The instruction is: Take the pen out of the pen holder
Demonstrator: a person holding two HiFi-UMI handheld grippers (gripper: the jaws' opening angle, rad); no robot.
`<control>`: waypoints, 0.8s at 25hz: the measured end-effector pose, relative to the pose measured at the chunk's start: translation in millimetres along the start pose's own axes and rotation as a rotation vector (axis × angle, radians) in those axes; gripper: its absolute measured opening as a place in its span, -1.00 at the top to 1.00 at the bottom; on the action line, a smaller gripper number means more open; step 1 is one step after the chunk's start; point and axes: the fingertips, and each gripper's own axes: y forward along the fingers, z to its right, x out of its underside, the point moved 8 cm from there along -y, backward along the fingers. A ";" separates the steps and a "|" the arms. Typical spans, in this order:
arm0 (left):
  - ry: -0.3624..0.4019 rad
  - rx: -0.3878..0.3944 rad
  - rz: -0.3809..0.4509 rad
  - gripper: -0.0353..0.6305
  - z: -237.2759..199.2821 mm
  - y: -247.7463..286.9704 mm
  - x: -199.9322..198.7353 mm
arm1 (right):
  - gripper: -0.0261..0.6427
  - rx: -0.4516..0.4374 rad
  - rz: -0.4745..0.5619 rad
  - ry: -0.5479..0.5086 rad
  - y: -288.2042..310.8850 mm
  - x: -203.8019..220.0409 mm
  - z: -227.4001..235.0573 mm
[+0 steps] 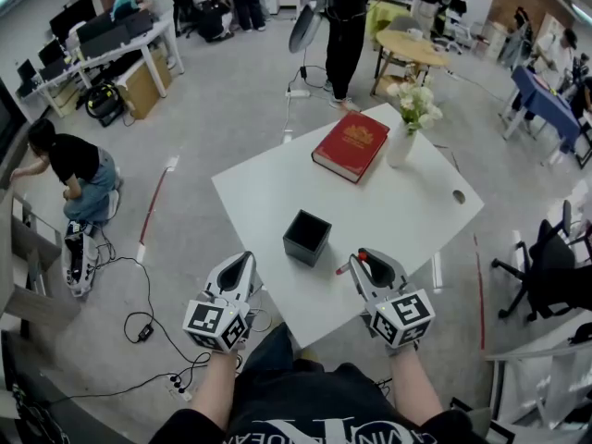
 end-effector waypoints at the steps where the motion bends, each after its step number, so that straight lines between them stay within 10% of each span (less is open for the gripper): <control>1: 0.000 0.000 0.001 0.89 0.0 0.2 -0.5 | 0.67 0.000 0.000 0.000 -0.1 -0.1 0.2; 20: 0.010 0.002 -0.002 0.89 3.9 7.2 -2.1 | 0.67 -0.001 0.006 0.012 -0.7 2.1 8.7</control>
